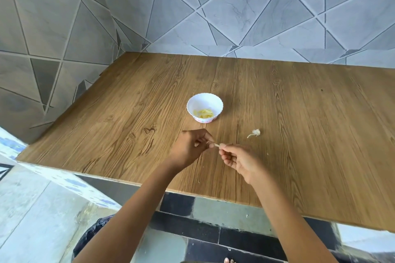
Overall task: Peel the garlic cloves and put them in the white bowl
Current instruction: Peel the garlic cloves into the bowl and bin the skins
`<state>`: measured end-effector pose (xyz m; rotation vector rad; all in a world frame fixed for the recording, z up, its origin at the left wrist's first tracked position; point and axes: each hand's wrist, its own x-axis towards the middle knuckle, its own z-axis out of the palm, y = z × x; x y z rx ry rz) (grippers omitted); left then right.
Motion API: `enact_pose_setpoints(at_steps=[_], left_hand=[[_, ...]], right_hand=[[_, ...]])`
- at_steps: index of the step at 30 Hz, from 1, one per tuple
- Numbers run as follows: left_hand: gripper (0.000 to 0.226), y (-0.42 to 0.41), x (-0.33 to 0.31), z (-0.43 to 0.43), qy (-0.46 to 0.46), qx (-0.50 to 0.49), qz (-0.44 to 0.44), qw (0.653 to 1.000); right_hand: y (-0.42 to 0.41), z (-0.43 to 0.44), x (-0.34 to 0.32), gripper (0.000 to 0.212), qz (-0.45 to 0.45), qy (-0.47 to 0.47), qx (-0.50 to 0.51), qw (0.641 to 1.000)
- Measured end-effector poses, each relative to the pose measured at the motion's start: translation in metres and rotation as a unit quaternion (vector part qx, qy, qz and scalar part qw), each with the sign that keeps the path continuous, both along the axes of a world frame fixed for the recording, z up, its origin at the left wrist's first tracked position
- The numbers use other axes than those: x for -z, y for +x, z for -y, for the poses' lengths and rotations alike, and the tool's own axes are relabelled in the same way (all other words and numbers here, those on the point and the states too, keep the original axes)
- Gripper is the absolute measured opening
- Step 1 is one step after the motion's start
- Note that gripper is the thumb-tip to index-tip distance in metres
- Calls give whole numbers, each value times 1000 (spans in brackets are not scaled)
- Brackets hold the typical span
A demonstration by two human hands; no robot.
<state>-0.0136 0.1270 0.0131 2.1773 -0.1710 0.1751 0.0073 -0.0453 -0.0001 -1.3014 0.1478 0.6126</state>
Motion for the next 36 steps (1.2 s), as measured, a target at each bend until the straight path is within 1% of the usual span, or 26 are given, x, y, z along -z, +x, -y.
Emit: enact_pose_setpoints(at_steps=[1,2,5,8,11,14,18,22,23,25,27,28,29,30,31,32,33,34,35,36], left_hand=[[4,0,0,-1,-7,7,12,1000],[5,1,1,-2,-23,3,13,1000],[9,2,4,-5,-82,-21,-9,996],[12,1,8,-3,-157,-38,-71,984],[11,-1,6,0,-220,-56,-109,968],[10,-3,4,1,-251,-50,-142,956],[8,-6,1,0,-292,-45,-195,935],[3,-6,-4,-2,-259,-32,-246,934],[4,-6,-6,-2,-263,-27,-263,928],[8,-4,-10,-2,-316,-19,-304,898],[10,-4,-13,-2,-377,-16,-338,862],[11,-5,-12,-2,-391,-23,-344,854],[10,-4,-10,-1,-382,-39,-338,859],[9,-4,-7,-1,-348,-66,-315,881],[8,-4,-3,-1,-294,-97,-279,909],[8,-4,1,-2,-228,-127,-234,937],[8,-3,5,-5,-153,-138,-190,960],[7,-3,8,-7,-70,-129,-156,977],[8,-3,9,-7,8,-111,-137,984],[10,-4,10,-7,63,-100,-133,984]], right_hand=[[1,1,-2,8,-18,9,0,1000],[1,1,-2,8,-5,-9,-3,1000],[-3,0,4,8,97,-110,14,989],[-6,-5,8,13,147,-137,50,978],[-6,-9,6,2,131,-101,51,985],[-7,-11,4,5,102,-72,38,991],[-7,-11,5,3,130,-69,16,989],[-6,-7,7,6,180,-93,-28,979],[-5,-6,7,6,186,-93,-36,977],[-5,-6,6,7,165,-61,-49,983],[-5,-6,5,7,102,8,-50,993],[-6,-6,5,7,86,23,-43,995],[-6,-6,7,8,105,-1,-27,994],[-6,-6,10,8,154,-58,-5,986],[-5,-5,14,10,219,-127,17,967],[-5,-5,18,11,278,-176,30,944],[-5,-4,20,13,315,-199,29,928],[-6,-4,20,15,328,-201,24,923],[-6,-4,21,17,327,-196,18,924],[-7,-4,21,19,321,-186,16,929]])
